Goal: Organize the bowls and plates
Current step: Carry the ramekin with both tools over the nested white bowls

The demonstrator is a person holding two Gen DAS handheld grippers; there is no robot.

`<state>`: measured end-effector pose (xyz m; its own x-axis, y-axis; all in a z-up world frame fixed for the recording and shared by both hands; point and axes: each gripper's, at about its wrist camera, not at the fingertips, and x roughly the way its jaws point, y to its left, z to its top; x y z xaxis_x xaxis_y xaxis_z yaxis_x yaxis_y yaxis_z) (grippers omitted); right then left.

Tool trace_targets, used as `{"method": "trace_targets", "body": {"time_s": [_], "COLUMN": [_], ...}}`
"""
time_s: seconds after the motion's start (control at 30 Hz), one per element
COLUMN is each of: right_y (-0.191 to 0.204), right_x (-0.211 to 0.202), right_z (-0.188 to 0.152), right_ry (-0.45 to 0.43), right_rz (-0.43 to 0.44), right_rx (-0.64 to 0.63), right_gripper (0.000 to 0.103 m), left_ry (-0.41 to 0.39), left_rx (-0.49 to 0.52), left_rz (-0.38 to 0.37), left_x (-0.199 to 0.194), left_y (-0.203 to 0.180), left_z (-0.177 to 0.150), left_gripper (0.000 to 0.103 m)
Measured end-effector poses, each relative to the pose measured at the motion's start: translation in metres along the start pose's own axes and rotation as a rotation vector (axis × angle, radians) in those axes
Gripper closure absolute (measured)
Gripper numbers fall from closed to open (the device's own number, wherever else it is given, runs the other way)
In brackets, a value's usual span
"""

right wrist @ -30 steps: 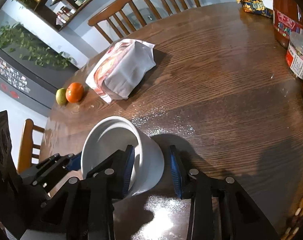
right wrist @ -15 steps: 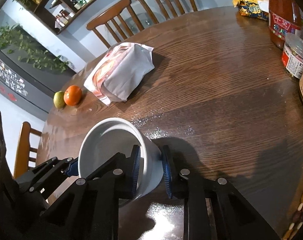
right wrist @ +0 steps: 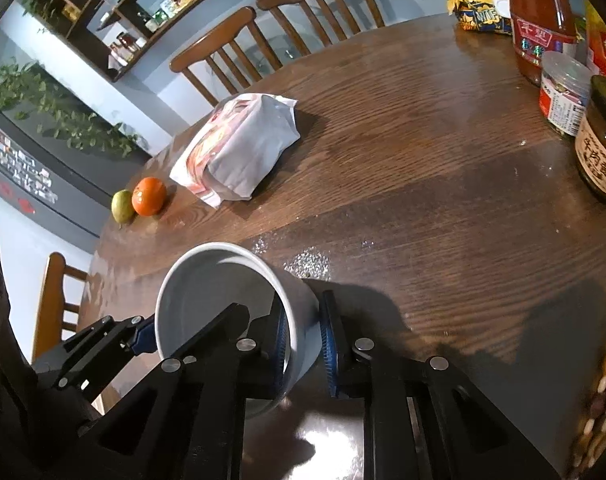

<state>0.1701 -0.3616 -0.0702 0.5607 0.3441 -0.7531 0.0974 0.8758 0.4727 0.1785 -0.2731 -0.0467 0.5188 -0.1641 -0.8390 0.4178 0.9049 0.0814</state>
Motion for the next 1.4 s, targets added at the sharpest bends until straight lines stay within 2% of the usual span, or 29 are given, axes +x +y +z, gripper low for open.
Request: {"method": "trace_targets", "body": {"time_s": [0.77,1.4], "right_y": [0.010,0.040], "right_x": [-0.040,-0.072], "right_z": [-0.037,-0.062], "right_ry": [-0.046,-0.078], "right_rz": [0.004,0.045], "right_rx": [-0.013,-0.076], "right_gripper": [0.084,0.084], "left_ry": [-0.055,-0.116], "left_rx": [0.016,-0.016], "left_rz": [0.012,0.052], "left_x": [-0.043,-0.090], "left_y": [-0.012,-0.004], "left_z": [-0.032,-0.058], "left_gripper": [0.078,0.078]}}
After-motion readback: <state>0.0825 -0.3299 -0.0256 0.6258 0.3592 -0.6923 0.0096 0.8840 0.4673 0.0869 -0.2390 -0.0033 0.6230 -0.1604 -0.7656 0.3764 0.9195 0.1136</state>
